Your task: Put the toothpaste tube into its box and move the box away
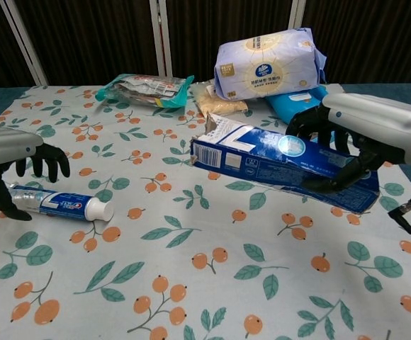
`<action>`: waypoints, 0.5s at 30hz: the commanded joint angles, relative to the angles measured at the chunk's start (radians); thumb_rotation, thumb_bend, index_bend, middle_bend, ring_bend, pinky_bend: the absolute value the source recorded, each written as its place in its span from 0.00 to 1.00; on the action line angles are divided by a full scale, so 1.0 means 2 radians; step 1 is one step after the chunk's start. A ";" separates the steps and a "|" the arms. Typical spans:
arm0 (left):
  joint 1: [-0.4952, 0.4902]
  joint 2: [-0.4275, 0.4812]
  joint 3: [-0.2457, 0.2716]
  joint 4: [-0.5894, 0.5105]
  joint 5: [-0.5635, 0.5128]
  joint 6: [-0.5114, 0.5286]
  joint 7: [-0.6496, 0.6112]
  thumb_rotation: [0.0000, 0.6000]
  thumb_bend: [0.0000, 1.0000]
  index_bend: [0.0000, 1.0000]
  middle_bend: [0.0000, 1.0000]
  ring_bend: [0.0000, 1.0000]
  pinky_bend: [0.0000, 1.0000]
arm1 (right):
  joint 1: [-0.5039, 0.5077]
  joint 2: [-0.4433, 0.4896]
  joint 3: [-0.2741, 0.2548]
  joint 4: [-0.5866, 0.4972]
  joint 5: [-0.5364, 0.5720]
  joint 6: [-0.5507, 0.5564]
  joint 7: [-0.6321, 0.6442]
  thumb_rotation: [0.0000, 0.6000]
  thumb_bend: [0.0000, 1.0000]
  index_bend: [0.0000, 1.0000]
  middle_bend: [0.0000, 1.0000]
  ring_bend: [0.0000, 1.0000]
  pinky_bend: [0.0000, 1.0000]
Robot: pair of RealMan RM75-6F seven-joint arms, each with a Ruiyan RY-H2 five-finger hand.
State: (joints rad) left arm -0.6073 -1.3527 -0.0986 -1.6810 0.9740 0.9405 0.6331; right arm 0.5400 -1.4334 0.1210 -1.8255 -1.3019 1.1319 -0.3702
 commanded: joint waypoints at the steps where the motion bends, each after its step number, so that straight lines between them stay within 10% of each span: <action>1: -0.003 -0.009 0.007 0.010 0.005 0.004 0.002 1.00 0.17 0.32 0.38 0.37 0.39 | -0.001 -0.001 0.000 0.001 -0.001 0.001 0.003 1.00 0.39 0.58 0.57 0.57 0.60; 15: -0.006 -0.026 0.027 0.035 0.011 0.013 0.004 1.00 0.27 0.41 0.50 0.47 0.49 | -0.003 -0.002 -0.006 -0.001 -0.011 0.007 0.004 1.00 0.39 0.58 0.57 0.57 0.60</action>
State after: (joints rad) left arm -0.6192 -1.4029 -0.0452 -1.6127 0.9948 0.9661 0.6413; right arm 0.5336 -1.4381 0.1093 -1.8274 -1.3228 1.1451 -0.3622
